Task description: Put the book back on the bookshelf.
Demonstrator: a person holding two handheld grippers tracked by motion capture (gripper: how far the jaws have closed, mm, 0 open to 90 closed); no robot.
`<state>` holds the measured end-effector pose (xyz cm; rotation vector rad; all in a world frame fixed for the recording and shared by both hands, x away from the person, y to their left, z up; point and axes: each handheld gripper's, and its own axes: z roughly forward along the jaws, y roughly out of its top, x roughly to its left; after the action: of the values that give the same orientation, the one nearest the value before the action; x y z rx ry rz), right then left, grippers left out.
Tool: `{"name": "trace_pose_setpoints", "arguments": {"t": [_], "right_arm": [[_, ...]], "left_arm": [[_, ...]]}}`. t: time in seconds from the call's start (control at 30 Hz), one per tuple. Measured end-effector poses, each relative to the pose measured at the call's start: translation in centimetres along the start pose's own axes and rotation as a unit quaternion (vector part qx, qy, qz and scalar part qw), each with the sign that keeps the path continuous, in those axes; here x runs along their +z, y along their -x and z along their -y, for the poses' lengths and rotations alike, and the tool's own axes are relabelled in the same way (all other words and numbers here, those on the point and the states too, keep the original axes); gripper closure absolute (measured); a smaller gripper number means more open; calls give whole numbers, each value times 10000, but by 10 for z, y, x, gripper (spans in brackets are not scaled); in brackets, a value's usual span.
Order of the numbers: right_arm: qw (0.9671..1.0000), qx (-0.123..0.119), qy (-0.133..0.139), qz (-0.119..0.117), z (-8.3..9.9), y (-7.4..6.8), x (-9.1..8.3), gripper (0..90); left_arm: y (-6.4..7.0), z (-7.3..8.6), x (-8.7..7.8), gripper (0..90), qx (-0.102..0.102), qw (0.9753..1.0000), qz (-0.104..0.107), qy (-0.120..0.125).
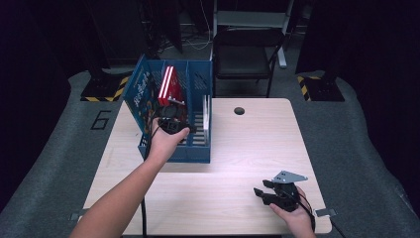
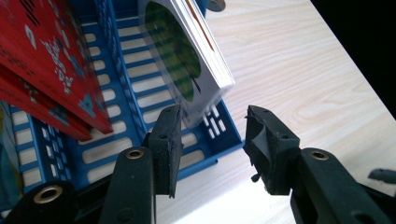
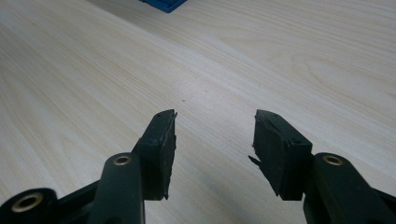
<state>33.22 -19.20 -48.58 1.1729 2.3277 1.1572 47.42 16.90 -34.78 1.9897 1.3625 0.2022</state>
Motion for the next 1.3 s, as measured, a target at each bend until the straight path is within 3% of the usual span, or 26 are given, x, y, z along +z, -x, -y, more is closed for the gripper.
{"name": "trace_pose_setpoints", "arguments": {"t": [0.1, 0.3, 0.67, 0.7, 0.97, 1.2, 1.3], "right_arm": [[10000, 52, 17, -13, 0, 0, 0, 487], [10000, 61, 1, -12, 0, 2, 1, 486], [9999, 96, 62, 32, -1, 5, -1, 485], [9999, 98, 62, 34, -1, 5, -1, 485], [10000, 57, 49, 55, -1, 6, -2, 485], [10000, 29, 58, 45, -2, 5, -2, 484], [10000, 43, 57, 54, -2, 5, -1, 481]], "left_arm": [[2, 4, -1, 565, 93, 10000, 1, -34], [7, 6, -1, 559, 86, 9999, 66, -59], [23, 15, 0, 536, 396, 9989, 185, -155], [23, 16, 0, 532, 492, 9985, 178, -159], [28, 25, -1, 501, 518, 9982, 247, -162], [32, 39, -7, 474, 735, 9965, 357, -185], [32, 47, -8, 455, 899, 9954, 304, -131]]}}
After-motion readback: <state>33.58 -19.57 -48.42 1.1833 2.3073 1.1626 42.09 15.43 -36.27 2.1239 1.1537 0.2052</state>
